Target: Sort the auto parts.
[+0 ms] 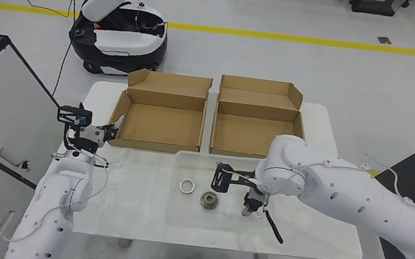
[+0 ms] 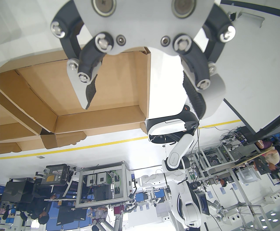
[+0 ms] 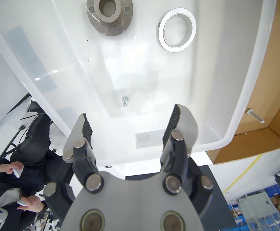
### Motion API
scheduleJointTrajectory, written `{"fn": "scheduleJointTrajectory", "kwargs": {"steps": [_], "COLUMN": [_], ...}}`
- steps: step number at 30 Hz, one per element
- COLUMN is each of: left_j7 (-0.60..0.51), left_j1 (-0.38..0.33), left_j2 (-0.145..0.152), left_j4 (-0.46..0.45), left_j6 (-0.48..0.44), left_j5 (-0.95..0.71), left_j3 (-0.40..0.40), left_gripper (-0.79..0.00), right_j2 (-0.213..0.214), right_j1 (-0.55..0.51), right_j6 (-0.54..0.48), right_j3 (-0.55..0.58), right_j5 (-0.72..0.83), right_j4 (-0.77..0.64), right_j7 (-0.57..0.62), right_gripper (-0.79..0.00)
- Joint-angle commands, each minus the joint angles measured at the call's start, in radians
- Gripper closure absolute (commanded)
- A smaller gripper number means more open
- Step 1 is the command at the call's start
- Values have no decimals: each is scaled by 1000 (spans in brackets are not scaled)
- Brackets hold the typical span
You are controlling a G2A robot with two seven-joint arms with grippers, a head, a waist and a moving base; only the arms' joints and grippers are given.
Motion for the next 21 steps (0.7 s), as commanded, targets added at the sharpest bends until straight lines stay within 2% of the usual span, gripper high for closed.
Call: {"fn": "scheduleJointTrajectory", "kwargs": {"steps": [1,14,21], "left_j7": [0,0,0], "left_j1": [0,0,0], "left_j2": [0,0,0], "left_j4": [0,0,0], "left_j6": [0,0,0], "left_j5": [0,0,0], "left_j3": [0,0,0], "left_gripper": [-785,-785,-785], "right_j2": [-4,-19,-24], "right_j1": [-3,-10,-3], "right_j6": [-3,-3,-6], "right_j3": [0,-26,-49], "right_j5": [-2,-11,-7], "right_j4": [4,45,60], "right_j7": [2,10,10], "right_gripper": [-628,-591,-489]}}
